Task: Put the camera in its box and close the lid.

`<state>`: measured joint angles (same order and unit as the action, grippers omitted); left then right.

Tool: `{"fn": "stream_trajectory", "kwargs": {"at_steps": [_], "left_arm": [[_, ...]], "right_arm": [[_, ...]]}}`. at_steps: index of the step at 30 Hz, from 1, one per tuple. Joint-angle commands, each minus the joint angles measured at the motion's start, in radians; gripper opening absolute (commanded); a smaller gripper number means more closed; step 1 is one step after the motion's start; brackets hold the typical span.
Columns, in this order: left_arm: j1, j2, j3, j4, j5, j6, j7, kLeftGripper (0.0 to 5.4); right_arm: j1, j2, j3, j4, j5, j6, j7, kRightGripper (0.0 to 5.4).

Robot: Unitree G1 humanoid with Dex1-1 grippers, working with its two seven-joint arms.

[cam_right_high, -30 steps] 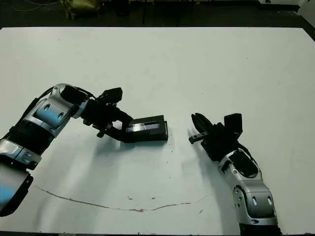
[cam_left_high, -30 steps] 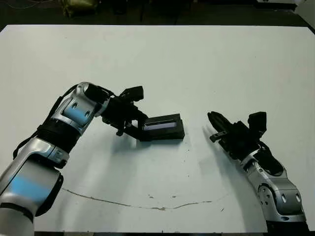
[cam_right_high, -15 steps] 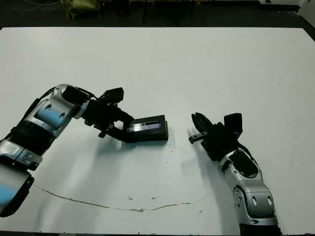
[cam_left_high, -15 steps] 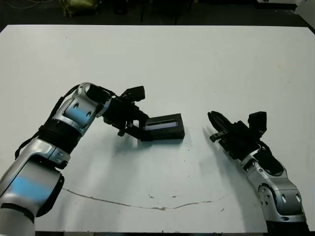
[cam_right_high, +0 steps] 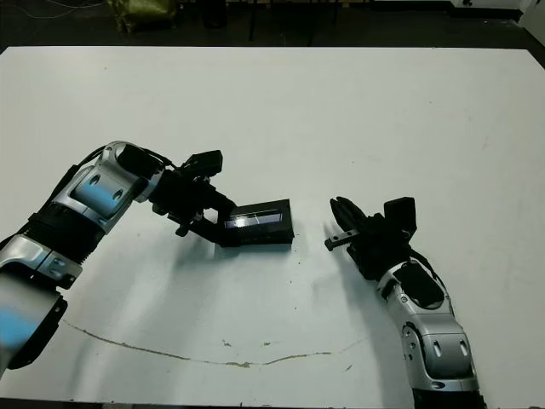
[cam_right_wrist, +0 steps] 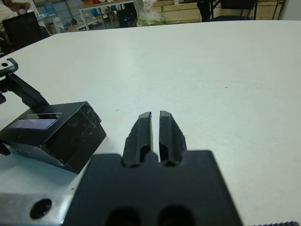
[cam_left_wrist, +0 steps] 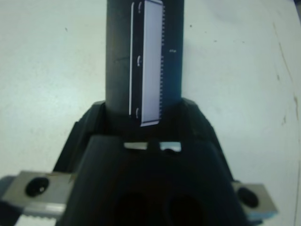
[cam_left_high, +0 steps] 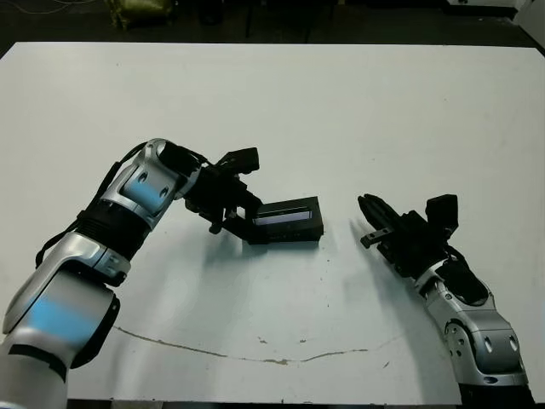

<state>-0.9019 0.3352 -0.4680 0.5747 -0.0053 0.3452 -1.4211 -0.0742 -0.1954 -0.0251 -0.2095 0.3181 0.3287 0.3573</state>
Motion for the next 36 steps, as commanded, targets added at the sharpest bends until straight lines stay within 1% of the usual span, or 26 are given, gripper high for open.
{"fn": "stream_trajectory", "kwargs": {"at_steps": [1, 8, 13, 16, 21, 26, 29, 36], "left_arm": [[0.001, -0.030, -0.034, 0.023, 0.019, 0.004, -0.022, 2.38], [-0.007, -0.031, -0.048, 0.021, 0.044, -0.011, -0.019, 2.38], [-0.015, -0.031, -0.071, -0.011, 0.077, 0.047, 0.005, 2.31], [-0.013, -0.034, -0.070, -0.023, 0.083, 0.087, 0.018, 2.95], [-0.003, -0.030, -0.070, -0.039, 0.091, 0.048, 0.045, 4.22], [-0.002, -0.034, -0.070, -0.032, 0.097, 0.005, 0.059, 5.39], [-0.004, -0.036, -0.071, -0.031, 0.100, -0.012, 0.062, 5.39], [-0.006, -0.038, -0.071, -0.021, 0.098, -0.045, 0.063, 5.39]], "right_arm": [[0.013, 0.000, -0.009, 0.022, 0.005, -0.001, 0.005, 0.00], [0.015, 0.010, -0.006, 0.024, 0.004, -0.002, -0.003, 0.00], [0.018, 0.007, -0.004, 0.025, -0.002, -0.010, 0.001, 0.00], [0.020, 0.006, -0.005, 0.024, -0.004, -0.012, 0.000, 0.00], [0.022, 0.010, -0.008, 0.018, 0.005, 0.006, -0.006, 0.00], [0.021, 0.013, -0.012, 0.031, 0.017, -0.004, 0.008, 0.00], [0.023, 0.013, -0.013, 0.023, 0.023, 0.008, 0.004, 0.00], [0.026, 0.013, -0.011, 0.022, 0.021, 0.010, 0.000, 0.00]]}}
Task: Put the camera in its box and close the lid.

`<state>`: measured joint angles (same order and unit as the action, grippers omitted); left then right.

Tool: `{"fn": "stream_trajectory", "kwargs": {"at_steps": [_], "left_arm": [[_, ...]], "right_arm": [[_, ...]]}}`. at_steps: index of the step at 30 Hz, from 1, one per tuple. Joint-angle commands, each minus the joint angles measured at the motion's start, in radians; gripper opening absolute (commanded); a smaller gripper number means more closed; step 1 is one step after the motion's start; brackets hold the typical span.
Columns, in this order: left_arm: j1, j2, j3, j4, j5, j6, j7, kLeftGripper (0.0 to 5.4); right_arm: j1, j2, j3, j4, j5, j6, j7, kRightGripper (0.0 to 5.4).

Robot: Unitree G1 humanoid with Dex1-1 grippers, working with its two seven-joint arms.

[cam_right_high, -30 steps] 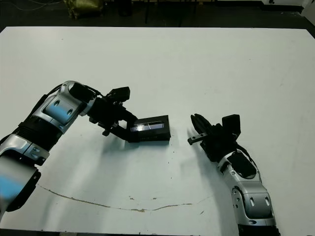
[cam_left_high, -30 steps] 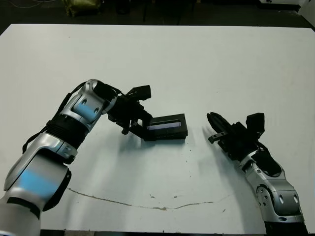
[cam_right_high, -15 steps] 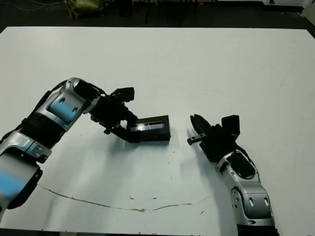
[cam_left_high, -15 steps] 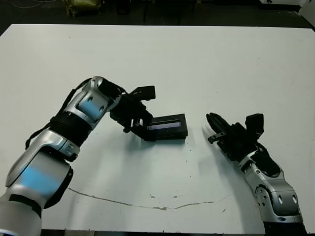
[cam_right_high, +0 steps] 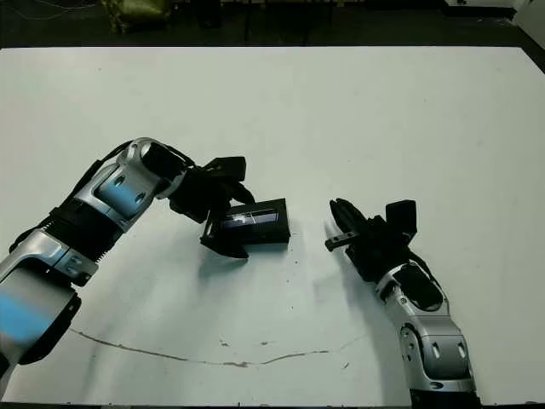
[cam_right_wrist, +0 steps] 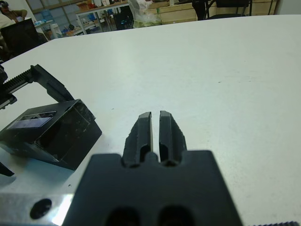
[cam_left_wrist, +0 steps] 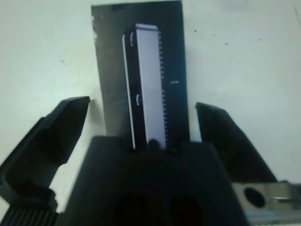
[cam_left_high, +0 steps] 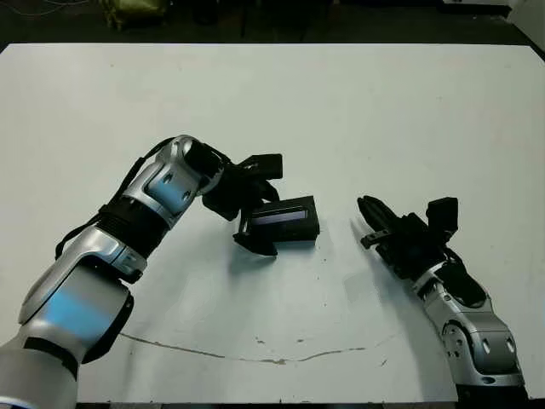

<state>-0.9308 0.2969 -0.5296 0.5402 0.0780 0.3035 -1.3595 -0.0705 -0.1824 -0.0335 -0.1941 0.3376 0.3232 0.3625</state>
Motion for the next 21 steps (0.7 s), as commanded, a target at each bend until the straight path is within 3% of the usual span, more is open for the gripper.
{"fn": "stream_trajectory", "kwargs": {"at_steps": [1, 6, 11, 16, 21], "left_arm": [[0.022, 0.000, -0.010, 0.012, 0.015, -0.002, 0.000, 5.39], [0.018, 0.000, 0.017, 0.002, -0.012, -0.039, -0.006, 5.39], [0.024, 0.002, 0.107, -0.049, -0.102, 0.045, 0.004, 5.39], [0.050, 0.038, 0.155, -0.135, -0.140, 0.160, 0.033, 5.39], [0.099, 0.055, 0.195, -0.170, -0.190, 0.153, 0.033, 5.39]], "right_arm": [[0.022, 0.000, -0.002, 0.008, 0.002, 0.012, -0.003, 0.00], [0.023, -0.001, -0.001, 0.006, -0.008, 0.010, -0.010, 0.00], [0.014, 0.002, -0.016, 0.005, 0.020, 0.029, -0.008, 0.00], [-0.008, 0.011, -0.063, -0.016, 0.076, 0.062, -0.030, 0.00], [-0.038, -0.007, -0.124, -0.039, 0.101, 0.062, -0.054, 0.00]]}}
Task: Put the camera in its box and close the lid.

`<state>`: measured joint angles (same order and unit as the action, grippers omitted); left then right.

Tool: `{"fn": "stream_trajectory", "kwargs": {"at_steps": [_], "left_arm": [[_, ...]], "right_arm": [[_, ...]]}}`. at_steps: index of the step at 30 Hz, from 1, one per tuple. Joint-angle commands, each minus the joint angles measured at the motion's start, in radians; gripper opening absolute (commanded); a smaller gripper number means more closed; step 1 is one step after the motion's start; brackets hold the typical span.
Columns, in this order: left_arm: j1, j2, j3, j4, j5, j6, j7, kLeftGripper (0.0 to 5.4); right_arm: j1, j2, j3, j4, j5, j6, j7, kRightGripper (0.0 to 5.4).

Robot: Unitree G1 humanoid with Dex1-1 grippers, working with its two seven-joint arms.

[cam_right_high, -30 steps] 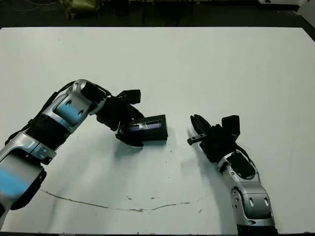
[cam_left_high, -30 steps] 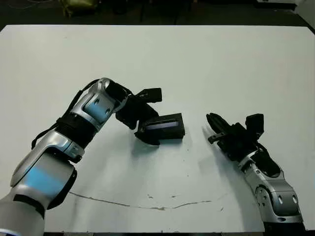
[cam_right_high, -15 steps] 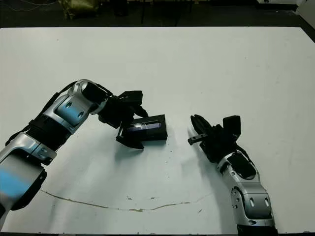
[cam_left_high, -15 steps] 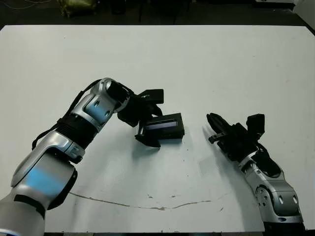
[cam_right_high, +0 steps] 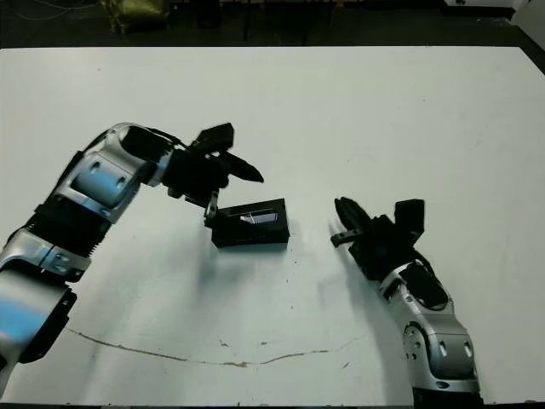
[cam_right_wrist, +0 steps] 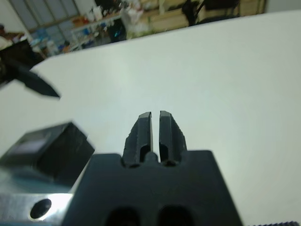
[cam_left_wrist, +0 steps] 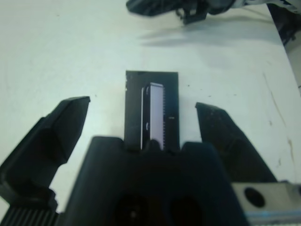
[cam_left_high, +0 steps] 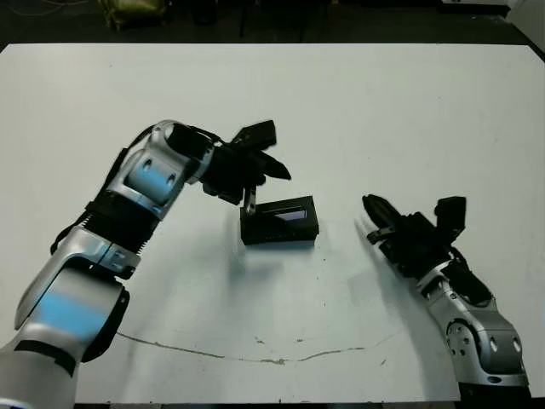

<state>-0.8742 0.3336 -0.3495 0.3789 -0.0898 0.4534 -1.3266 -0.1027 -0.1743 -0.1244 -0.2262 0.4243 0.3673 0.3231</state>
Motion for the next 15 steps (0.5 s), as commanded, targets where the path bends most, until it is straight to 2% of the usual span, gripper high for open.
{"fn": "stream_trajectory", "kwargs": {"at_steps": [1, 5, 10, 13, 15], "left_arm": [[0.053, 0.013, 0.023, -0.009, -0.040, -0.004, -0.004, 5.39], [0.080, -0.006, 0.043, -0.009, -0.101, -0.011, -0.015, 5.39], [0.147, -0.032, 0.089, -0.059, -0.175, -0.007, 0.020, 5.39], [0.257, -0.077, 0.205, -0.180, -0.275, 0.083, 0.175, 5.39], [0.342, -0.114, 0.288, -0.282, -0.343, 0.133, 0.301, 5.16]], "right_arm": [[-0.013, -0.020, -0.047, -0.005, 0.029, 0.015, -0.006, 0.00], [-0.025, -0.027, -0.086, 0.000, 0.063, -0.002, 0.007, 0.00], [-0.028, -0.038, -0.106, -0.009, 0.092, 0.019, -0.002, 0.00], [-0.026, -0.029, -0.092, -0.015, 0.079, 0.009, -0.013, 0.00], [-0.024, -0.023, -0.076, -0.025, 0.064, -0.003, -0.017, 0.00]]}}
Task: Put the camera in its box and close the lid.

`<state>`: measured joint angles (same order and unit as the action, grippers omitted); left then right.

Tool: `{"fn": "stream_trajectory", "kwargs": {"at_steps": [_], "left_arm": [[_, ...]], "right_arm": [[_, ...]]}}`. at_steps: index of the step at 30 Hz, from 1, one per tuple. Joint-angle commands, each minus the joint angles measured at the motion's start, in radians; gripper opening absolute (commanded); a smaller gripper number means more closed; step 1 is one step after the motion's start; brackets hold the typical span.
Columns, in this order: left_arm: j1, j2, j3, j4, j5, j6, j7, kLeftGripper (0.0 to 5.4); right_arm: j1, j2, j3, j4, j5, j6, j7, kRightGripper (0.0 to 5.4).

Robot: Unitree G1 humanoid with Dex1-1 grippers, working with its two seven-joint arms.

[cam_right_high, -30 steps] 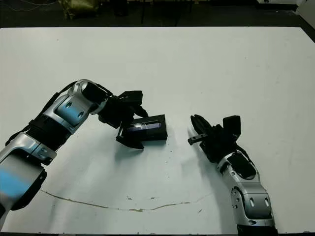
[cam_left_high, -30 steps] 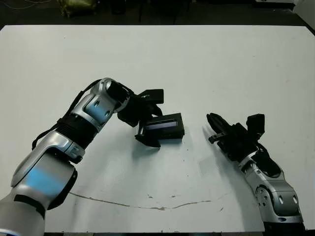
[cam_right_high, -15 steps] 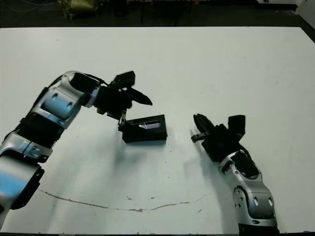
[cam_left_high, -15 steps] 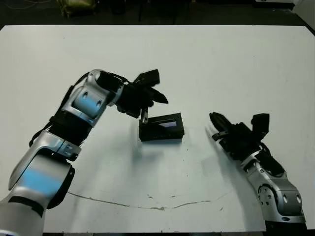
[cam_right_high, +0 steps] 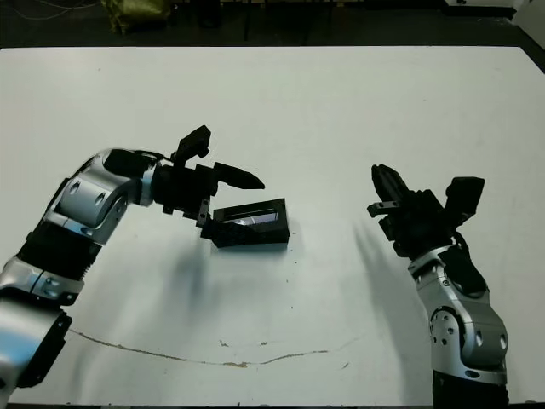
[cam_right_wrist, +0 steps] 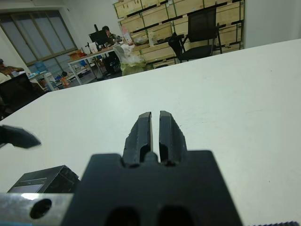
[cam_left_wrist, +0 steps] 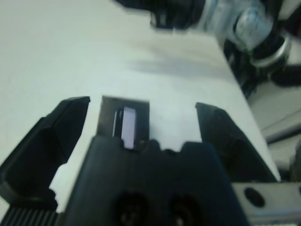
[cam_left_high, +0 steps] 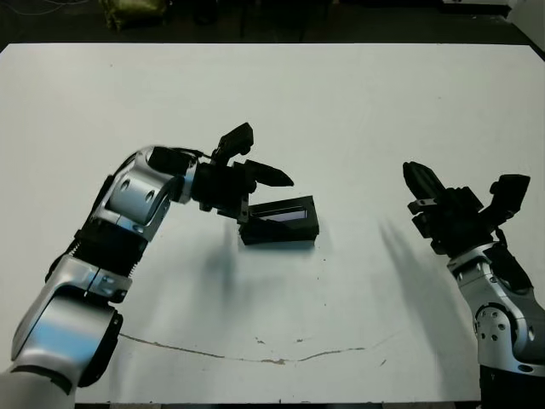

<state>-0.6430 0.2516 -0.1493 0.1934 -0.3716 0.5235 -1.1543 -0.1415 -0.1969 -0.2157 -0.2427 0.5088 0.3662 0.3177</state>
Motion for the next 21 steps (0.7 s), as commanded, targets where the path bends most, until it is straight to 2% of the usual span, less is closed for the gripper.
{"fn": "stream_trajectory", "kwargs": {"at_steps": [1, 5, 10, 15, 21], "left_arm": [[0.160, -0.048, 0.125, -0.157, -0.079, 0.049, 0.190, 4.99], [0.317, -0.072, 0.241, -0.376, -0.140, 0.042, 0.391, 4.05], [0.461, -0.030, 0.346, -0.570, -0.143, 0.032, 0.565, 2.83], [0.540, -0.011, 0.416, -0.648, -0.151, 0.020, 0.675, 1.61], [0.568, 0.030, 0.433, -0.654, -0.152, 0.023, 0.726, 0.10]], "right_arm": [[0.018, 0.003, 0.032, -0.024, -0.041, -0.006, -0.025, 0.00], [0.029, 0.002, 0.107, -0.085, -0.135, -0.024, -0.062, 0.00], [0.032, -0.022, 0.221, -0.111, -0.231, -0.093, -0.006, 0.00], [0.009, -0.033, 0.329, -0.122, -0.308, -0.096, 0.028, 0.00], [-0.003, -0.038, 0.430, -0.118, -0.363, -0.099, 0.078, 0.00]]}}
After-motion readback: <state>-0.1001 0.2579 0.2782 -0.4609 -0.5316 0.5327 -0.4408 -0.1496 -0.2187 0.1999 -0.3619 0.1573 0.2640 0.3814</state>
